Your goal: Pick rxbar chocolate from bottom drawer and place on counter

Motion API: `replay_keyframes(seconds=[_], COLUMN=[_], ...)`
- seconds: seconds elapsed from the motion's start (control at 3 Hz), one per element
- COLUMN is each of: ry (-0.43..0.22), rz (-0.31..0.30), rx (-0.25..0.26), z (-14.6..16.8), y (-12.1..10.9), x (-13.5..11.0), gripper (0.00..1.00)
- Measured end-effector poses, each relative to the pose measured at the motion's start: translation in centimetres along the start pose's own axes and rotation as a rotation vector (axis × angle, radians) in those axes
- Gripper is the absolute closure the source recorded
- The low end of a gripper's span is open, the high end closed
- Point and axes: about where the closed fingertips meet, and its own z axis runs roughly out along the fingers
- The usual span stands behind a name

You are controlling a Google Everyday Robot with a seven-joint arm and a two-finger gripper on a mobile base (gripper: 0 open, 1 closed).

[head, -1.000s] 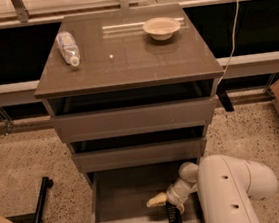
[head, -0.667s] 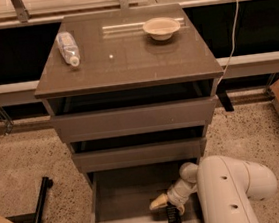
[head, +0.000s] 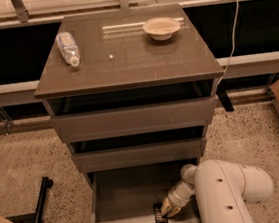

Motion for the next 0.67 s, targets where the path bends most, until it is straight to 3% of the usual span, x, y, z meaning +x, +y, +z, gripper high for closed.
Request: replay_keyframes(seconds=[0.33,0.67], ry=[0.020,0.020], rz=[0.045,0.045], rx=[-0.004,-0.004], z=[1.09,0.90], y=[-1.45,-1.32], x=[-0.14,-0.07], gripper=[0.89,1.00])
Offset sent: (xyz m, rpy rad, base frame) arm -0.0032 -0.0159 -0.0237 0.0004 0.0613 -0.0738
